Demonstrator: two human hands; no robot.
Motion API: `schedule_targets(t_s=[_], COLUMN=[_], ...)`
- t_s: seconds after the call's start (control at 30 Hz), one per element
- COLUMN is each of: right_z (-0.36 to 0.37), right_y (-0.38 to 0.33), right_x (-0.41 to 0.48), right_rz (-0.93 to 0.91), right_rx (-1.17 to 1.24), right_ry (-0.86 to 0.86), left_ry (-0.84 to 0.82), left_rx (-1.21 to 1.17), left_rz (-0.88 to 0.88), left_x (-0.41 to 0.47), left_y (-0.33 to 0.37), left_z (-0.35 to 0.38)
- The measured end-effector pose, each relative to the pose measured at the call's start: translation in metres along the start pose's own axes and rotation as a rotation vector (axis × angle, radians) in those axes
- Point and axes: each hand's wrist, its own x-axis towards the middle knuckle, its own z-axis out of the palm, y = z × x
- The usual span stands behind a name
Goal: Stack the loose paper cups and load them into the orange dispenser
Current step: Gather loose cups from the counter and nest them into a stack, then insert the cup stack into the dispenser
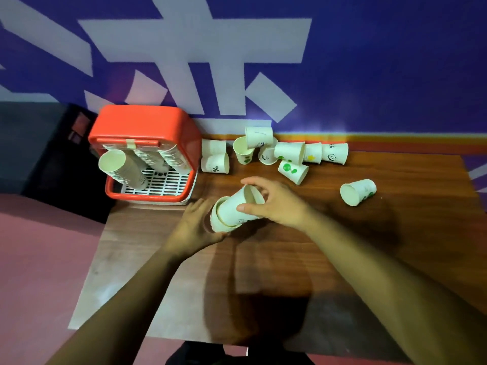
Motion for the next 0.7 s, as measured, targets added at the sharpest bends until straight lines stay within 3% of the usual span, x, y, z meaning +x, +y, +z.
schedule_targets(t_s=[0.1, 0.27, 0.43, 0.57, 0.7], right_z=[0.038, 0.103, 0.144, 0.172, 0.192], right_y=[-0.024, -0.055, -0.076, -0.076, -0.083], right_x=[0.009, 0.028, 0.054, 0.073, 0.098], right_rz=[-0.002, 0.019, 0.268, 0.212, 0.158], right_rx=[-0.03, 0.021, 0.672, 0.559, 0.417], right_ry=[0.029, 0.016, -0.03, -0.099, 0.006], left_ry=[-0.025, -0.028, 0.061, 0.15, 0.108], left_rx=[-0.075, -0.365, -0.572, -0.684, -0.631], left_rz=[0.038, -0.166, -0.24, -0.245, -0.172], left_x=[-0.01, -0.032, -0.045, -0.041, -0.028], left_y=[-0.011, -0.035, -0.081, -0.105, -0.129], left_z=[-0.022, -0.06, -0.093, -0.121, -0.134])
